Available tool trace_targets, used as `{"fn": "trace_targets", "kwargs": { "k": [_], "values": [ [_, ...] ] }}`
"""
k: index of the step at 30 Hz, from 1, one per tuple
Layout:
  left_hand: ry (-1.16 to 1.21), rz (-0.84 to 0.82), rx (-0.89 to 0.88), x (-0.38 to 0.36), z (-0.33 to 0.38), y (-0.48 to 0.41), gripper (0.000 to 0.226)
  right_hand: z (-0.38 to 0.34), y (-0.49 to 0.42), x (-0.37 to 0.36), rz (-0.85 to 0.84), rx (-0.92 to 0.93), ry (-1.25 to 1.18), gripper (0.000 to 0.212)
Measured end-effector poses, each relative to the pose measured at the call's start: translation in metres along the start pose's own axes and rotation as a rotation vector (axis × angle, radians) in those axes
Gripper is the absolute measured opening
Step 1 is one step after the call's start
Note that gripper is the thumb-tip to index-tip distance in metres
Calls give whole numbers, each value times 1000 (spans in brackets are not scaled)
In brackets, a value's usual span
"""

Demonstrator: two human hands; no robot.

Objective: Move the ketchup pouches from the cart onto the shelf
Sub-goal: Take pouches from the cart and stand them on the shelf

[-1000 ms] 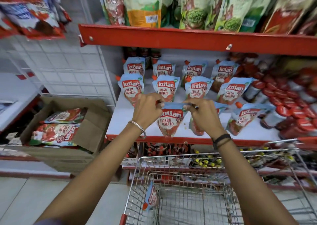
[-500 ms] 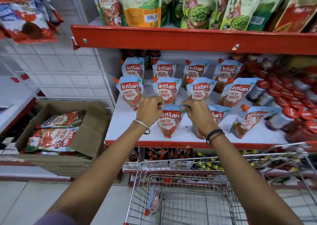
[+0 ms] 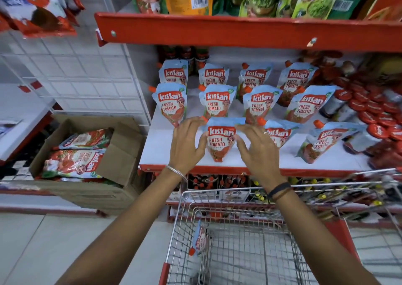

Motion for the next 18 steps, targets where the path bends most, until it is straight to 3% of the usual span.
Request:
{"fn": "trace_targets", "kwargs": {
  "k": [2, 6, 9, 14, 18],
  "values": [
    [-3, -30, 40, -3, -13, 31, 24, -14, 31, -9, -38, -5, -80, 20],
    [-2, -208, 178, -24, -49, 105, 24, -35, 99, -49, -281, -127, -224, 23],
    [20, -359, 366, -44, -76, 163, 27, -42, 142, -87, -516, -231, -286, 22],
    [-31, -556, 756, -77, -110, 227, 32, -34, 193, -148, -818, -277, -352, 42],
    [-178, -811, 897, -103, -133, 254, 36, -29, 224, -185, -953, -265, -383, 50]
  ]
}}
Point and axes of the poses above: each hand's wrist, its own y-axis away from the middle knuckle, its own x-axis out of the back of the hand, z = x × y, the point moved 1 cm from there along -y, towards the middle knuckle, and after that the axes turned 12 degrees about x, right-handed, at the moved point
